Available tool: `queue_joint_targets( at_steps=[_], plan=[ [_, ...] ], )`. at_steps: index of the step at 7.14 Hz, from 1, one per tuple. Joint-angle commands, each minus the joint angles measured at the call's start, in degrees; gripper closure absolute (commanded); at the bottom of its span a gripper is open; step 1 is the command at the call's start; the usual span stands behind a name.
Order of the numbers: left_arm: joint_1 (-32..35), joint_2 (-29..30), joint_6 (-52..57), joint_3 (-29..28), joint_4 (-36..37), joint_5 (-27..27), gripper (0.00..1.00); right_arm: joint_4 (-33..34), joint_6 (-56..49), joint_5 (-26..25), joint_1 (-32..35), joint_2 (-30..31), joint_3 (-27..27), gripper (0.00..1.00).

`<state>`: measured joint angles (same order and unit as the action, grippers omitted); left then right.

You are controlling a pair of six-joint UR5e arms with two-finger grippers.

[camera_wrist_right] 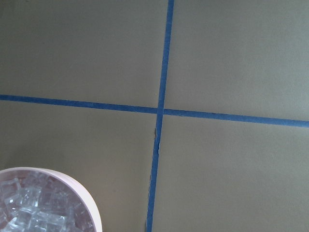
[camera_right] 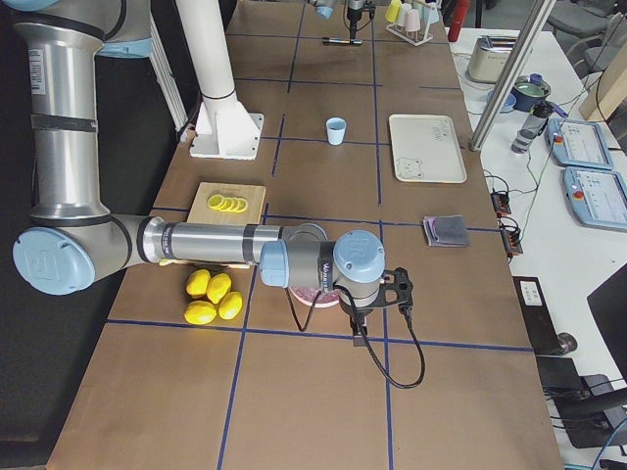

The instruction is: Mash ice and strawberries in cup

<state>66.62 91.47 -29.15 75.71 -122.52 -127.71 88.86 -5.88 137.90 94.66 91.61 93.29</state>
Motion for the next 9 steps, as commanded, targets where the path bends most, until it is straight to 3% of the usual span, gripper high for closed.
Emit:
queue_joint_targets(
  at_steps=[1, 4, 6, 8, 9],
  plan=[
    [0.00, 0.03, -0.03, -0.04, -0.09, 0.00, 0.00, 0.00, -0.01, 0.00, 0.00, -0.03, 0.05, 0.00],
    [-0.18, 0.90, -0.12, -4.06, -5.08, -0.17, 0.00, 0.00, -0.01, 0.00, 0.00, -0.12, 0.05, 0.00],
    [-0.18, 1.08, -0.55, -3.39, -5.27, -0.44, 0.00, 0.00, -0.01, 0.00, 0.00, -0.12, 0.14, 0.00],
    [-0.09, 0.91, -1.00, -2.41, -4.92, -5.85, 0.00, 0.00, -0.01, 0.00, 0.00, -0.03, 0.14, 0.00],
    [0.00, 0.82, -1.00, -2.50, -5.18, -5.89, 0.00, 0.00, -0.01, 0.00, 0.00, -0.03, 0.05, 0.00]
  ],
)
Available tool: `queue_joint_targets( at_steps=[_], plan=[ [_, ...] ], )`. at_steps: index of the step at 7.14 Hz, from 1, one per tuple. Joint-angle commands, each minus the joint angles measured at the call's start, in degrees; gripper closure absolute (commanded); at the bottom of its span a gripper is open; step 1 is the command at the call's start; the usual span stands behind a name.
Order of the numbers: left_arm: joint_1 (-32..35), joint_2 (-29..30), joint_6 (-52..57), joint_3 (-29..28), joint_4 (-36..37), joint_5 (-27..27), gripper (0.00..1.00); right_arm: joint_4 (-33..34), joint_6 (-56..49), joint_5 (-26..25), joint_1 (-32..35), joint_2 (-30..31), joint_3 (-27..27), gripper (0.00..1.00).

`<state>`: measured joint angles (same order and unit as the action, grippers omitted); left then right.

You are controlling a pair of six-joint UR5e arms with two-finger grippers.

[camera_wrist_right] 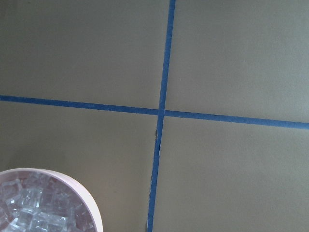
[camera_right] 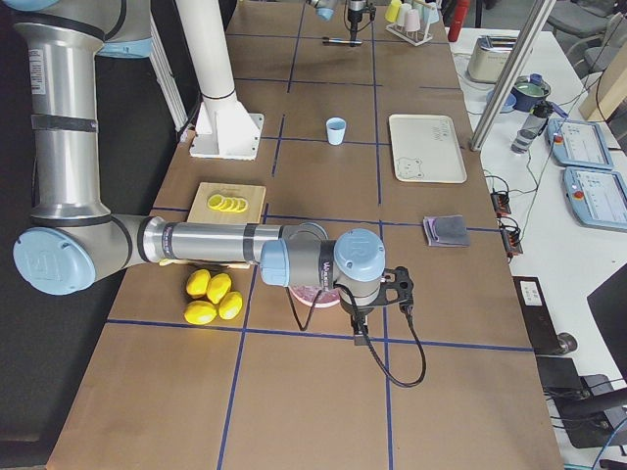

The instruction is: Mash ice and strawberries in cup

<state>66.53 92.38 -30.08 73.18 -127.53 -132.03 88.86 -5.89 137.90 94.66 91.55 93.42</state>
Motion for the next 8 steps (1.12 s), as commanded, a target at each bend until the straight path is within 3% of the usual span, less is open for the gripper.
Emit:
queue_joint_targets(
  at_steps=[1, 8],
  plan=[
    [0.10, -0.27, -0.06, 0.03, -0.18, -1.47, 0.00, 0.00, 0.00, 0.00, 0.00, 0.04, -0.08, 0.00],
    [0.36, -1.06, 0.46, 0.21, -0.26, 1.34, 0.06, 0.00, 0.09, 0.09, 0.00, 0.04, 0.01, 0.00]
  ],
)
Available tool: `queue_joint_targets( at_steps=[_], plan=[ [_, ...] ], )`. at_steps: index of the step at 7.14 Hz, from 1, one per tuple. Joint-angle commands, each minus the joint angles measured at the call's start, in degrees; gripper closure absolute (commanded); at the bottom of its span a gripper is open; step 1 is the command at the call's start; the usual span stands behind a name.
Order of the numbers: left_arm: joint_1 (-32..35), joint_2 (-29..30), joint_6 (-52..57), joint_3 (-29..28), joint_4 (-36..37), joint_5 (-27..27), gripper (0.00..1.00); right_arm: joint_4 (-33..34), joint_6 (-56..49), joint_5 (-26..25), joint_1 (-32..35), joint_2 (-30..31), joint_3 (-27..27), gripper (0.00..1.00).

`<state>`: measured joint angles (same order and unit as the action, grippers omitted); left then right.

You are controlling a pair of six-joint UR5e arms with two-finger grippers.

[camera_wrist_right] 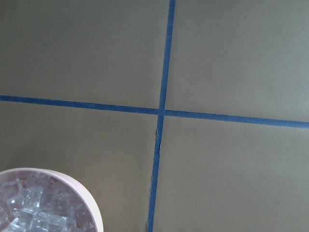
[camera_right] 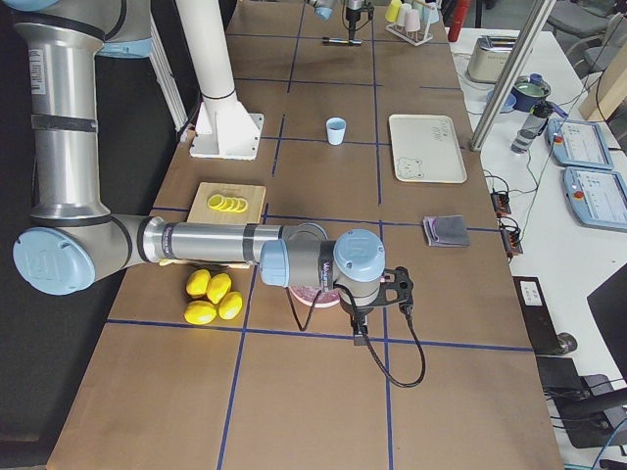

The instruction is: Mash ice and strawberries in cup

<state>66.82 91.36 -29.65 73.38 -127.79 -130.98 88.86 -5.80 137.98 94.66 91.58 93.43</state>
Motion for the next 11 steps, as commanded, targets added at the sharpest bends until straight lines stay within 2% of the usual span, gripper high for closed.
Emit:
queue_joint_targets(
  at_steps=[1, 4, 6, 8, 9, 10, 11],
  plan=[
    [-0.03, -0.04, -0.23, 0.01, 0.00, 0.29, 0.11, 0.00, 0.00, 0.00, 0.00, 0.00, 0.00, 0.00],
    [0.06, -0.22, -0.24, 0.01, -0.09, 0.20, 0.47, 0.00, 0.00, 0.00, 0.00, 0.00, -0.09, 0.00],
    [0.15, -0.22, -0.06, 0.01, -0.17, 0.20, 0.74, 0.00, 0.00, -0.08, 0.00, 0.00, -0.09, 0.00],
    [1.46, -0.31, -1.54, 1.58, -0.79, 0.20, 0.92, 0.00, 0.00, 0.00, 0.00, 0.00, 0.00, 0.00],
    [2.68, -0.57, -1.99, 4.29, 0.08, -0.23, 1.00, 0.00, 0.00, 0.09, 0.00, 0.09, 0.09, 0.00],
    [4.87, -0.48, -1.91, 8.15, 3.13, -0.59, 1.00, 0.00, 0.00, 0.09, 0.00, 0.09, 0.09, 0.00],
    [5.24, -0.22, -1.82, 15.15, 8.04, -0.85, 1.00, 0.00, 0.00, 0.09, 0.00, 0.00, 0.26, 0.00]
  ],
)
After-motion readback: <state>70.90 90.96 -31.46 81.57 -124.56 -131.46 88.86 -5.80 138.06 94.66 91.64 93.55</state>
